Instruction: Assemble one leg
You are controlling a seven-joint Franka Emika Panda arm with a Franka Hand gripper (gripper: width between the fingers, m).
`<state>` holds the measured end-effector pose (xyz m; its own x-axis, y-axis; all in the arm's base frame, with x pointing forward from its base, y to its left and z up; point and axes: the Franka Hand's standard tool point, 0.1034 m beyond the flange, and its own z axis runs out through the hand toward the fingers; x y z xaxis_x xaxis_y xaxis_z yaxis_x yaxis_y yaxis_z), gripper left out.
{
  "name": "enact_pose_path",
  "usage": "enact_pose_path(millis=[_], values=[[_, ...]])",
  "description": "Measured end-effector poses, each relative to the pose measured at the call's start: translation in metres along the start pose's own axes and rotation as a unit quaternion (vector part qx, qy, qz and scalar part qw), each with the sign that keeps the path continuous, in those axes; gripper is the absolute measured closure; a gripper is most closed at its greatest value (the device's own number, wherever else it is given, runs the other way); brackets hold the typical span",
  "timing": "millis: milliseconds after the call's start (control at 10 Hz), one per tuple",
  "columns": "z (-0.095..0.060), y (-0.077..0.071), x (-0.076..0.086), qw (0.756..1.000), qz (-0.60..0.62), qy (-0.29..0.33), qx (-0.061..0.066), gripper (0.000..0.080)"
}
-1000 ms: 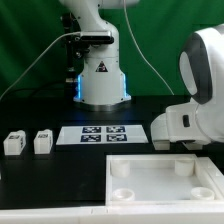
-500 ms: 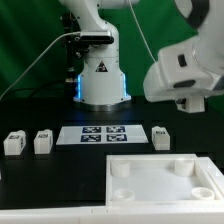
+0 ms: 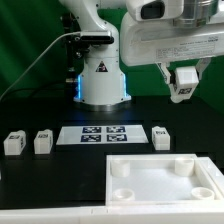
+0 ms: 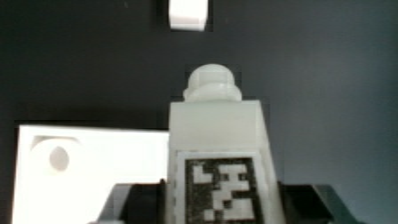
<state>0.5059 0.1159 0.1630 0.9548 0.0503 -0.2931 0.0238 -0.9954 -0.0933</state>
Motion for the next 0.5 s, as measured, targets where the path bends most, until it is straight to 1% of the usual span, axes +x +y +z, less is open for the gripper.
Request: enact_pose_path(millis=[200,300,400,500], values=[[-0.003,0.0,0.006,0.993,-0.002,0.119,-0.001,0.0508],[-0.003,0.001,0.008,0.984,-0.005,0.179,0.0,0.0508],[-0.001,0.001,0.006,0.975,-0.007,0.223,0.0,0.0508],[-0.005,0.002,0.015,0.962,-0.012,0.272,0.001,0.0508]])
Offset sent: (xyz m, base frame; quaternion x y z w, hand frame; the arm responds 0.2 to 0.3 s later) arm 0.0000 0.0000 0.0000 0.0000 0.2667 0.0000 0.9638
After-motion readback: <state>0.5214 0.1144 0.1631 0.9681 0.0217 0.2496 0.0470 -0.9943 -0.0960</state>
